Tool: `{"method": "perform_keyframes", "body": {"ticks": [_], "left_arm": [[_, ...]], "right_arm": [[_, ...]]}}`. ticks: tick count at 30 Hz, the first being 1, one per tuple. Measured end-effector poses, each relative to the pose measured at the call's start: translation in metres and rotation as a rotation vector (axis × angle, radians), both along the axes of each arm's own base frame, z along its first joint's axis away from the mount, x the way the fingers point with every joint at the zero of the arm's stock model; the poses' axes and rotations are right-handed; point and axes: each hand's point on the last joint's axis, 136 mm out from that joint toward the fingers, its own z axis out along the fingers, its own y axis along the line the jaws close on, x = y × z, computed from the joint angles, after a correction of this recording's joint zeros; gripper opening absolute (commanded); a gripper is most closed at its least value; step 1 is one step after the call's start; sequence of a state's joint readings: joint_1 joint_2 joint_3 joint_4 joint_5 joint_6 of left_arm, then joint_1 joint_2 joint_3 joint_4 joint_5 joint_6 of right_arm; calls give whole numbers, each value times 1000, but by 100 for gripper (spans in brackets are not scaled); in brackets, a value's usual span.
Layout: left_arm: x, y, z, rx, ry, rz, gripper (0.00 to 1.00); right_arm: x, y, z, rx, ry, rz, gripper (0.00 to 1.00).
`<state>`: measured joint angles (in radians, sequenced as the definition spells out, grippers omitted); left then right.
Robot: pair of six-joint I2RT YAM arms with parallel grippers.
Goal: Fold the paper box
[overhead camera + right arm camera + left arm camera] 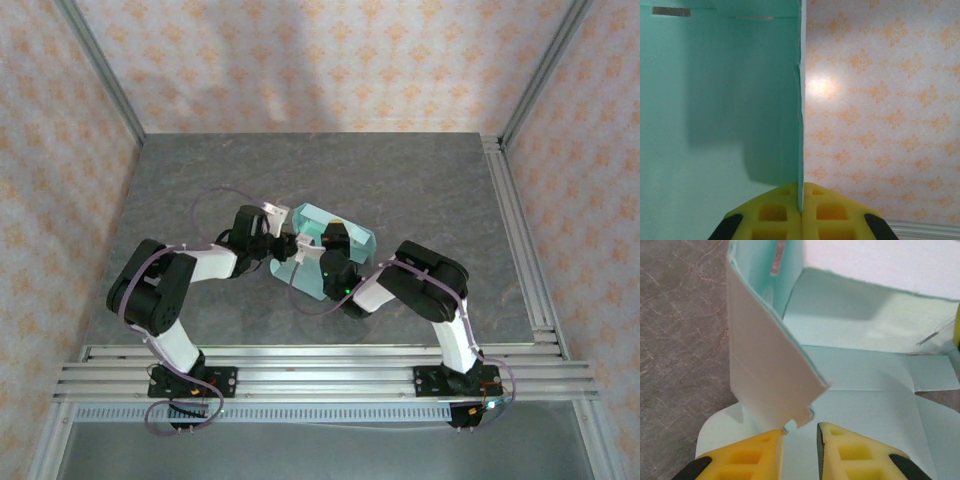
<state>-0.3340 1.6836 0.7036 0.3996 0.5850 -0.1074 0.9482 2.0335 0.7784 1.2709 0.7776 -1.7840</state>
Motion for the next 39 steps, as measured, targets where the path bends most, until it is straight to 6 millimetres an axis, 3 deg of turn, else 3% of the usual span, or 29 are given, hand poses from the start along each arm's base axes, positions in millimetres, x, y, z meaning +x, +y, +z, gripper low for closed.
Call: {"method": "perform_keyframes", "body": {"ticks": [5, 11, 16, 20, 25, 27, 31, 39], "left_arm": [[-2, 2, 8, -1, -18, 7, 30], [-13, 12, 20, -8, -38, 43, 43], [-17, 35, 44, -39, -93, 130, 57], [-6, 63, 58, -68, -118, 236, 60], [15, 96, 44, -70, -52, 373, 58], [26, 101, 35, -68, -16, 399, 51], [46, 98, 18, -67, 55, 400, 36], [62, 78, 5, -84, 111, 303, 41]], "right_arm": [[0, 1, -1, 8, 4, 7, 0], [0, 3, -1, 15, 5, 14, 0], [0, 4, -2, 16, 7, 22, 0], [0, 5, -2, 16, 8, 31, 0], [0, 7, -2, 17, 7, 42, 0], [0, 8, -2, 17, 7, 44, 0], [0, 7, -2, 16, 8, 44, 0], [-1, 7, -2, 16, 15, 47, 0]]}}
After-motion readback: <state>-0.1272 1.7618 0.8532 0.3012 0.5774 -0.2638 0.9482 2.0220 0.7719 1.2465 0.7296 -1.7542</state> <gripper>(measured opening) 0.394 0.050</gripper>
